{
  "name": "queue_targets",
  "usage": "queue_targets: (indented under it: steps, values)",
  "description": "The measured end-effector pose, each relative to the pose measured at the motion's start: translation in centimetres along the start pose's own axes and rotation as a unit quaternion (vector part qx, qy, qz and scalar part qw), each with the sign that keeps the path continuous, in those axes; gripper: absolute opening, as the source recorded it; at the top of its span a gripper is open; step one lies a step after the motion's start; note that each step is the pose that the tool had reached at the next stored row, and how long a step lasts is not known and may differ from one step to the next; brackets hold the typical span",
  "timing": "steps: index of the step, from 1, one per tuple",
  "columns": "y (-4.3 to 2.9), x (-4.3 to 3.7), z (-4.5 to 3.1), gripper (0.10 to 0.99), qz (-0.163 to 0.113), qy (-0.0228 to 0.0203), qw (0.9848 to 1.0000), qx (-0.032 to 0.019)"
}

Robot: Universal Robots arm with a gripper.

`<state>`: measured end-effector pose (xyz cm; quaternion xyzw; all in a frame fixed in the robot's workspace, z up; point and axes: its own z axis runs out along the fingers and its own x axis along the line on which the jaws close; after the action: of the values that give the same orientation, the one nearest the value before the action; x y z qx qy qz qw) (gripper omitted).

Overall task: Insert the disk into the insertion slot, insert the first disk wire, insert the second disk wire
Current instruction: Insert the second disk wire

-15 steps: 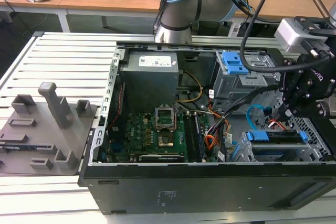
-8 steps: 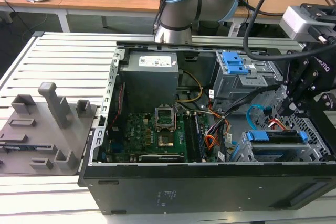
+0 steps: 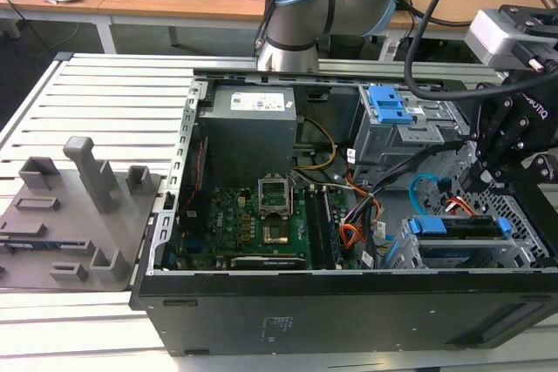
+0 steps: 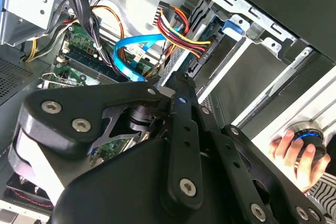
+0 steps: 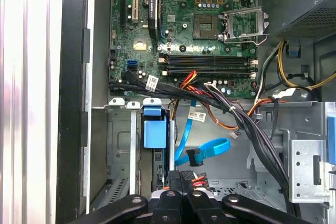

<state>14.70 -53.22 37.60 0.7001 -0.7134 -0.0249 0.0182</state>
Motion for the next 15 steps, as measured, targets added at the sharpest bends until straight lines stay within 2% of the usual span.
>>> queue_targets:
  steps: [2,6,9,12,15]
  values:
    - [0.00,0.00,0.00,0.114,0.000,0.0000,1.0000,0.0000]
    - [0.00,0.00,-0.01,0.361,0.000,0.0000,1.0000,0.0000]
    - [0.01,-0.17,-0.03,0.361,0.000,0.0002,1.0000,0.0000]
    - [0.03,-0.88,0.11,0.361,-0.001,0.0000,1.0000,0.0000]
    - [0.51,-1.05,0.33,0.361,-0.003,0.0002,1.0000,0.0000]
